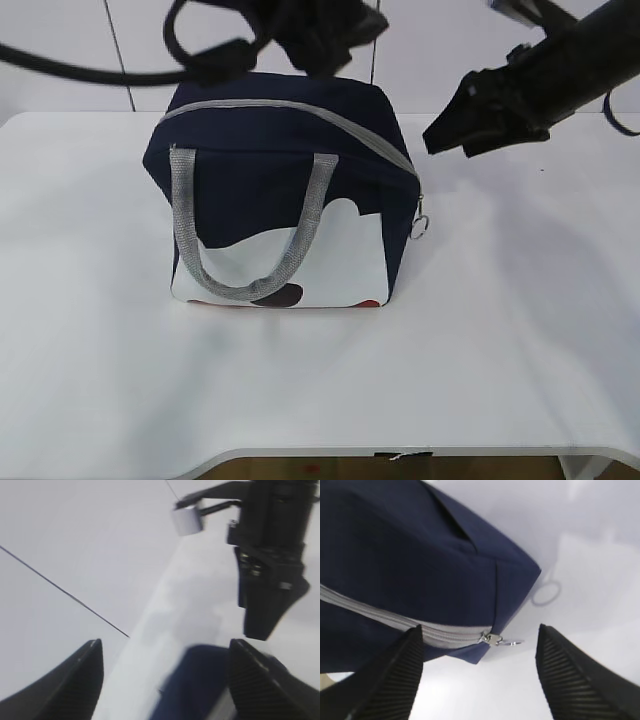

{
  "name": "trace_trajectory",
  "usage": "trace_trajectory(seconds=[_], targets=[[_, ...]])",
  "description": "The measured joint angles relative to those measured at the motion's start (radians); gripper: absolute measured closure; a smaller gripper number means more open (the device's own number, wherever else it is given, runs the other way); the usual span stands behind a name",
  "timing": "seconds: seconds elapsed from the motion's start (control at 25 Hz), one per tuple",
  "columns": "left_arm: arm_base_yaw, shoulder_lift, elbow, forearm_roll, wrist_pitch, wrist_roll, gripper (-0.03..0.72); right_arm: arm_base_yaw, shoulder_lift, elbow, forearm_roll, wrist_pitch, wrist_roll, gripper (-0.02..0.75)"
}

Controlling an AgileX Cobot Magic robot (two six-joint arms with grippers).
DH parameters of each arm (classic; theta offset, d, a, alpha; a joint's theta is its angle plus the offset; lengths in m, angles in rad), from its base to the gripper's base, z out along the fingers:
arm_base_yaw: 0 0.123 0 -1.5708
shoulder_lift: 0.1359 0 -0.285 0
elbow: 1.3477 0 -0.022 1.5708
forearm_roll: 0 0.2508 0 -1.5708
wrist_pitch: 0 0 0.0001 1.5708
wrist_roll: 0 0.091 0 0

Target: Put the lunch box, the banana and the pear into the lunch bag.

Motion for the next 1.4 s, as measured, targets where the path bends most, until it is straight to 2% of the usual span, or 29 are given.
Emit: trace_trajectory(seconds=[0.16,0.32,0.6,0.92,1.12,1.4], targets=[[0.034,-0.009,-0.088,0.000,0.000,0.000,0.106,-0.043,-0.043,-0.042,0.009,0.019,0.011,0.183],[0.086,-0.055,-0.113,0.000,-0.002,0.000,0.113,-0.080,-0.085,-0.061,0.009,0.037,0.033,0.182],[0.175,-0.186,-0.114,-0.013,0.014,-0.002,0.191,-0.097,-0.159,-0.062,0.009,0.053,0.058,0.182],[0.244,-0.361,-0.118,-0.021,0.273,-0.058,0.200,-0.097,-0.260,-0.062,-0.066,0.064,0.152,0.182],[0.286,-0.459,-0.118,-0.021,0.375,-0.086,0.200,-0.097,-0.330,-0.062,-0.074,0.072,0.206,0.182],[0.294,-0.568,-0.120,0.003,0.514,-0.133,0.201,-0.097,-0.414,-0.062,-0.099,0.120,0.262,0.182]])
